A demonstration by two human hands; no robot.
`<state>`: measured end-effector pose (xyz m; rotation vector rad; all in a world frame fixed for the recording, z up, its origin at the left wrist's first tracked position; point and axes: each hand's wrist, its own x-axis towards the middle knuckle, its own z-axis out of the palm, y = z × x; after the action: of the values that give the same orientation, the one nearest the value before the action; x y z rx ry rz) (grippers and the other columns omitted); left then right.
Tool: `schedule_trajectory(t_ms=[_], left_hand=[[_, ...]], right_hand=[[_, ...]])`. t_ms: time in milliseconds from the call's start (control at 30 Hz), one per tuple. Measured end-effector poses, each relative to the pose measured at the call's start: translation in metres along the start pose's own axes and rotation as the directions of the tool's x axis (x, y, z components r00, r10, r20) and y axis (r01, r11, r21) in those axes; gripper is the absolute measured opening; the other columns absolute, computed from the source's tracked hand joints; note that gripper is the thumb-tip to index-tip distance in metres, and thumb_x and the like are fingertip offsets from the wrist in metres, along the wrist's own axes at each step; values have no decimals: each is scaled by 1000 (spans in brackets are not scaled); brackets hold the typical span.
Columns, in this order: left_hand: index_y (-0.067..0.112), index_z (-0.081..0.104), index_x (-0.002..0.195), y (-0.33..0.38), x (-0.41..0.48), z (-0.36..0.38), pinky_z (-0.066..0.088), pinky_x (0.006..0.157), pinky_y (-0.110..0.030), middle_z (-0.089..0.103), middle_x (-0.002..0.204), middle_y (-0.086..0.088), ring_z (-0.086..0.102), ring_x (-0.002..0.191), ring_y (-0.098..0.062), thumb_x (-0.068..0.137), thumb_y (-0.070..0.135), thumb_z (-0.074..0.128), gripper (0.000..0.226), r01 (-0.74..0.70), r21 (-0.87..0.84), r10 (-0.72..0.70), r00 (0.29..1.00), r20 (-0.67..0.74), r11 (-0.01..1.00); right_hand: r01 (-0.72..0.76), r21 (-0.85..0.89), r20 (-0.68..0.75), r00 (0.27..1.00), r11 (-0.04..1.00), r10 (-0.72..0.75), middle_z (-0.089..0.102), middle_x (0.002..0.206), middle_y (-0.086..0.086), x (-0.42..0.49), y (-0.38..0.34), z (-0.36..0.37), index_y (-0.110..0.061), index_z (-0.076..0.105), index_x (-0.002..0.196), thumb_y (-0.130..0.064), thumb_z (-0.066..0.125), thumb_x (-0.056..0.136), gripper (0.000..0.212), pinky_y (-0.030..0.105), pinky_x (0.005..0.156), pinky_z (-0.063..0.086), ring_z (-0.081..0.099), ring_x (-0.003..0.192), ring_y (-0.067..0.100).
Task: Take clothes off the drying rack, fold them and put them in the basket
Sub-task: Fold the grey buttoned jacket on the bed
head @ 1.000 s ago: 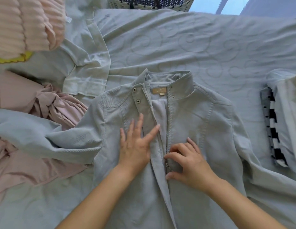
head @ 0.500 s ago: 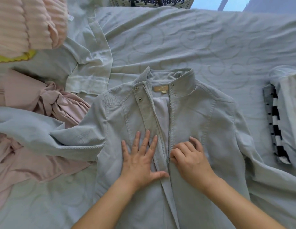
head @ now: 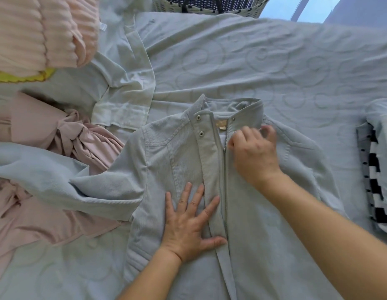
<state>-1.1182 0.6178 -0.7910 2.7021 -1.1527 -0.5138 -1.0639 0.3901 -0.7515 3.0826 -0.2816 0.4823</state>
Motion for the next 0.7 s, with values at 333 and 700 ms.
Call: schedule_trajectory(t_ms=[333,700], left_hand=[[40,29,146,-3,2,8,10,107,-70,30,153,-3,24,142,-34,74,86,31,85,-30,-30,29,998,-52,999],[25,3,153,-1,-3,-4,1,117,-47,26,155,1,16,146,-14,98,55,11,63,88,-222,-116,986,-116,971]], right_hand=[[-43,-28,166,985,999,47,60,84,8,85,19,-1,-11,58,84,-3,62,79,10,40,98,14,58,80,31],[-87,169,167,984,982,58,44,145,13,-71,38,-35,-17,49,134,-39,48,92,48,53,114,19,37,133,31]])
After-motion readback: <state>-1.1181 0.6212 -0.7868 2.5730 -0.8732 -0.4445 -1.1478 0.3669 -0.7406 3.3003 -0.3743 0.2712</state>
